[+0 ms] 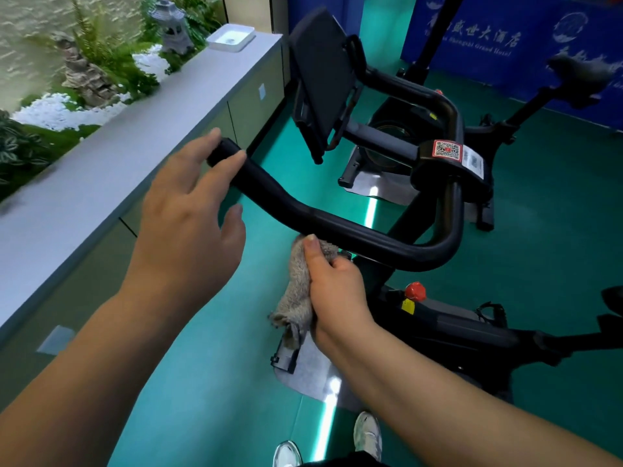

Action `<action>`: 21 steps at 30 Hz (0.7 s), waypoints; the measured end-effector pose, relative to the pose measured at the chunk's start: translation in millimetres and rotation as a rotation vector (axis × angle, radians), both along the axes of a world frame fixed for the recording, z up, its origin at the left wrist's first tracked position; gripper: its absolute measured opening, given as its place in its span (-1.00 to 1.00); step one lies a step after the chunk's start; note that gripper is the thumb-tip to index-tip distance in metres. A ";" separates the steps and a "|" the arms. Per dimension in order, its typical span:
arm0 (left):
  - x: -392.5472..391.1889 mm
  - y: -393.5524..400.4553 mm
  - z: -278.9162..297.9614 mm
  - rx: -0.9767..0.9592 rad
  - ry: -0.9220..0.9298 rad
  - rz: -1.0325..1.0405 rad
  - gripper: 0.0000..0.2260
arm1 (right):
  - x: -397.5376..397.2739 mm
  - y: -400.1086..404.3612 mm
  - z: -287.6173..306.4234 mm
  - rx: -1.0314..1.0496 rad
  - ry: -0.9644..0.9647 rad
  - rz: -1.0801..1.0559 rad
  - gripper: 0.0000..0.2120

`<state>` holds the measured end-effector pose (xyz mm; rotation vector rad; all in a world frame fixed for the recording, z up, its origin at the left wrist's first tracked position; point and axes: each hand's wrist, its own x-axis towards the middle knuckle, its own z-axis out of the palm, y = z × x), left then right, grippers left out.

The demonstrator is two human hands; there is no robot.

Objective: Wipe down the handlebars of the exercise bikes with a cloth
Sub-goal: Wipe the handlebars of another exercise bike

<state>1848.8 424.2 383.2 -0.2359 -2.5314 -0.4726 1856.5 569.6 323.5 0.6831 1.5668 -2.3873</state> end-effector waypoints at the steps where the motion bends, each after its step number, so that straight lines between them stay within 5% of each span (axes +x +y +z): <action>1: -0.8 -2.0 1.9 -0.006 -0.006 -0.009 -0.54 | -2.0 -5.6 1.6 -0.021 -0.003 0.017 -0.74; 11: -6.5 -9.9 9.5 -0.053 -0.002 -0.014 -0.56 | -18.7 -61.0 49.0 -0.209 0.041 0.186 -0.73; 21: -0.5 -7.6 2.6 -0.063 -0.013 -0.004 -0.49 | -0.5 -13.9 34.7 -0.198 -0.111 0.159 -0.73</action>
